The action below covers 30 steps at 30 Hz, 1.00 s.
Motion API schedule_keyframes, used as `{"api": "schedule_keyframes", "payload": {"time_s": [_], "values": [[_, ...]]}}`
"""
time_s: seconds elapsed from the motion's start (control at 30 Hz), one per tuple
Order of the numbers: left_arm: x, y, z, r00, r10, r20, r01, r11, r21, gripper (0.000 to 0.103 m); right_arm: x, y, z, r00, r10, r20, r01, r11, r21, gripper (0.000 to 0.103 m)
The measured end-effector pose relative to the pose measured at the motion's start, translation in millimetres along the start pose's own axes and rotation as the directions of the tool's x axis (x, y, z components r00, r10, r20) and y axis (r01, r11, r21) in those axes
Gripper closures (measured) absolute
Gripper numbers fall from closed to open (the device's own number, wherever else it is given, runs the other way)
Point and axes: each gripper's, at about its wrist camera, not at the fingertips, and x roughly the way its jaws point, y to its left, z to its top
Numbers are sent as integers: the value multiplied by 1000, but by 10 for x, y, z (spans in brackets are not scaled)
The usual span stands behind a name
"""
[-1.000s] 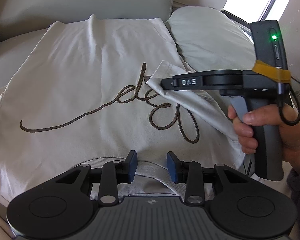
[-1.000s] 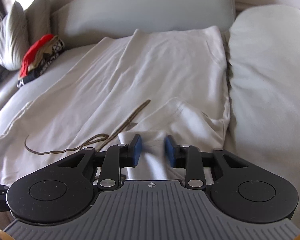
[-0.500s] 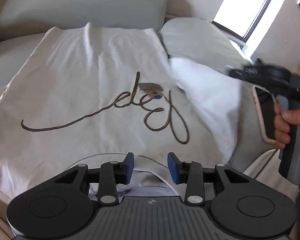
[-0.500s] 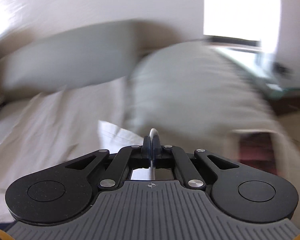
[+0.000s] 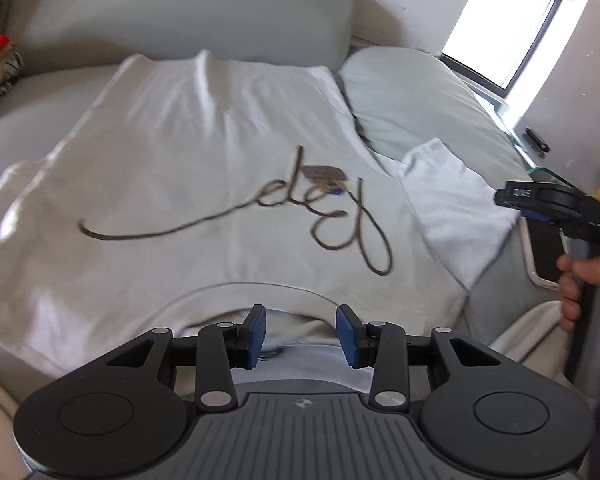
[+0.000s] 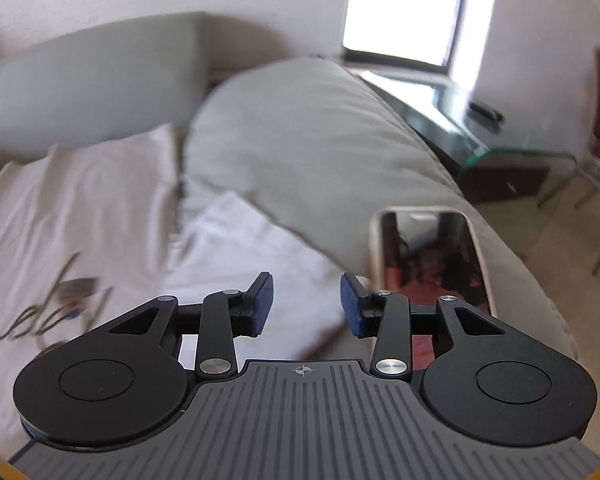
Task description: Fold clothes
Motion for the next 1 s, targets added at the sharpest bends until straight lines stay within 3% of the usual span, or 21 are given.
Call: {"api": "schedule_keyframes", "payload": {"time_s": [0.07,0.1,0.13,0.2,0.23,0.3,0.33,0.4,0.5,0.57,0.63,0.7,0.8,0.87,0.9,1.0], "values": [[-18,13,11,1000,25,11,-25,1000,-3,66,-13,150,-51,994,102,-31,-103,994,-40,61],[-18,16,15,999,37,16,-37,999,-1,66,16,235,-102,981,181,-64,-185,981,-59,65],[-12,14,15,998,52,19,-52,999,7,66,49,318,-153,962,254,-99,-261,962,-76,78],[1,10,15,996,80,24,-81,996,23,66,173,450,-266,939,306,-155,-326,937,-124,84],[9,11,5,996,92,24,-92,995,33,66,232,467,-310,940,297,-168,-320,938,-130,84],[26,19,-16,994,105,15,-105,994,43,66,368,404,-367,960,204,-193,-228,968,-109,84],[36,22,-23,994,105,9,-106,993,43,66,409,333,-371,966,164,-200,-185,978,-91,103],[57,27,-35,994,106,-2,-106,993,42,66,444,202,-353,968,136,-213,-147,988,-38,103],[59,1,-27,993,115,-5,-114,992,51,65,281,262,-329,981,58,-186,-76,993,-89,103],[21,-6,-10,991,136,4,-136,989,62,64,132,284,-336,978,100,-184,-119,988,-93,83],[-17,-12,6,987,158,14,-159,985,72,62,3,318,-321,958,204,-201,-221,973,-69,81],[-26,28,18,974,228,11,-228,970,85,62,-122,382,-345,919,317,-236,-338,940,-52,81],[-49,151,-3,956,295,6,-294,953,72,62,-244,576,-449,861,420,-287,-455,888,-68,76],[-16,242,-38,948,319,-6,-318,945,73,61,-263,693,-522,835,462,-300,-503,861,-72,72],[16,282,-67,943,332,-16,-330,941,78,60,-265,749,-559,828,473,-302,-518,851,-88,70],[17,297,-142,941,339,-4,-337,937,97,60,-314,842,-641,850,447,-278,-503,845,-182,67]]}}
